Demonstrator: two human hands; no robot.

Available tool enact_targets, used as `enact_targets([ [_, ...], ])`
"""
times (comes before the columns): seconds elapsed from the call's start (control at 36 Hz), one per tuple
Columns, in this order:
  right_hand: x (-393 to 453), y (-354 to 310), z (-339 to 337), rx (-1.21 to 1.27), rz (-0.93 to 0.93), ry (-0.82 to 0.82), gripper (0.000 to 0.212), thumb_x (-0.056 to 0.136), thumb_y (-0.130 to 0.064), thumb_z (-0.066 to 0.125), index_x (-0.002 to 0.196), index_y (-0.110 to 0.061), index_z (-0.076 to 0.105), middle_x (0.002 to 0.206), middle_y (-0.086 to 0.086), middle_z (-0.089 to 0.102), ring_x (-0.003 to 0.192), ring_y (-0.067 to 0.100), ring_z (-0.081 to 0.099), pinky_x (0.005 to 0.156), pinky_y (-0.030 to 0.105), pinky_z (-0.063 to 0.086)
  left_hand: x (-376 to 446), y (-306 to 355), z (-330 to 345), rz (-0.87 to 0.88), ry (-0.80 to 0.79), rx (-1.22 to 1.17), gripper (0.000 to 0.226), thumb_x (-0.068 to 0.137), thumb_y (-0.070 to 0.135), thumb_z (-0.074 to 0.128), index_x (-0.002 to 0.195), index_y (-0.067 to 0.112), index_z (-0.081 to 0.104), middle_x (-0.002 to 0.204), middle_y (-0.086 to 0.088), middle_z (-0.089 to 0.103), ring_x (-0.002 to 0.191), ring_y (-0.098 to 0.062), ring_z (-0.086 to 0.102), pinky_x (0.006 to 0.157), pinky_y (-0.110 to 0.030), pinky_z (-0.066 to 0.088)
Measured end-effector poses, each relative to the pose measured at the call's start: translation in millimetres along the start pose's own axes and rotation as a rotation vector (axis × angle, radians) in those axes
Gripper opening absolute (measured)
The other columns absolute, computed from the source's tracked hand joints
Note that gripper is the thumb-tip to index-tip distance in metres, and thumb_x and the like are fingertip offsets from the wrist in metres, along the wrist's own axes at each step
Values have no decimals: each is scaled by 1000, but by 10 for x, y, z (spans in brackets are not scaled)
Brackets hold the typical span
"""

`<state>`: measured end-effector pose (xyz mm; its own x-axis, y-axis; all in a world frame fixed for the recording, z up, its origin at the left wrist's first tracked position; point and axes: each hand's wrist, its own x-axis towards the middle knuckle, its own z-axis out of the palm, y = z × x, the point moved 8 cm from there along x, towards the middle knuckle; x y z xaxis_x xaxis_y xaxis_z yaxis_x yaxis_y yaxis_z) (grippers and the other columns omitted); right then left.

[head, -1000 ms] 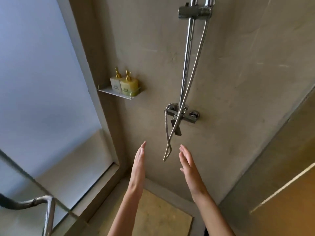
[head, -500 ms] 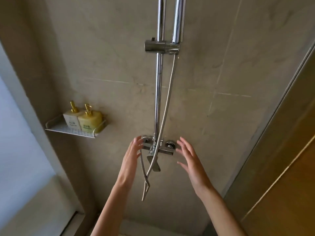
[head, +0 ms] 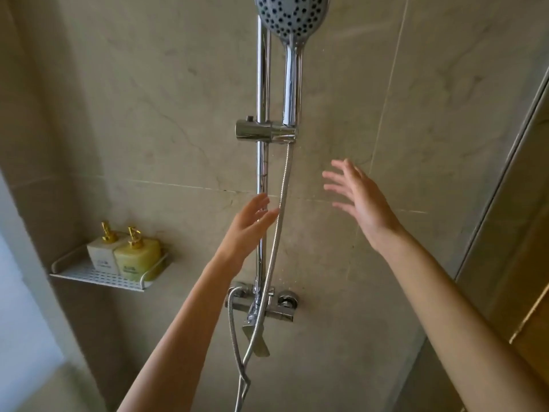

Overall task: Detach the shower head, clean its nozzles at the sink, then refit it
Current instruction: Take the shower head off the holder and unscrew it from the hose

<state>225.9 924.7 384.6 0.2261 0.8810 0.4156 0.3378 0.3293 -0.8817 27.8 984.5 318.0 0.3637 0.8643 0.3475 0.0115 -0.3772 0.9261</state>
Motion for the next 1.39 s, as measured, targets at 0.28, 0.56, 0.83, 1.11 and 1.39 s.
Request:
enact_targets([
  [0.28,677,-864,66,-137,-167,-58,55,99,-58,44,141,-24,47,136,-5,55,120,11,57,102,43,49,501,130,120,-92,-39,-167,60,96,37,57,150,19,36,146,-10,49,130,-26,53,114,-46,40],
  [0.56,997,-1243,396,-178,-268,-84,37,93,-31,69,121,-12,55,125,10,67,115,19,65,102,32,50,649,179,224,-86,47,-150,31,101,1,47,130,-11,50,110,-24,63,85,-30,65,88,-45,53],
  [0.83,1186,-1180,359,-215,-250,-33,19,95,-22,67,107,-8,67,99,5,69,91,17,63,89,40,54,680,156,200,-66,111,-169,20,98,-3,51,113,-13,60,94,-21,64,70,-23,65,75,-36,58],
  [1.11,1308,-1301,387,-238,-268,55,12,99,-17,57,92,-7,58,73,-2,55,70,16,50,73,31,43,767,292,175,-17,104,-225,15,98,-1,54,107,-5,64,90,-15,68,74,-24,66,82,-42,57],
  [1.39,1364,-1474,258,-207,-304,109,17,99,-19,56,99,-2,58,82,0,55,77,17,52,76,33,44,885,423,214,19,91,-288,14,98,2,55,105,-3,66,92,-14,71,80,-26,70,83,-38,60],
])
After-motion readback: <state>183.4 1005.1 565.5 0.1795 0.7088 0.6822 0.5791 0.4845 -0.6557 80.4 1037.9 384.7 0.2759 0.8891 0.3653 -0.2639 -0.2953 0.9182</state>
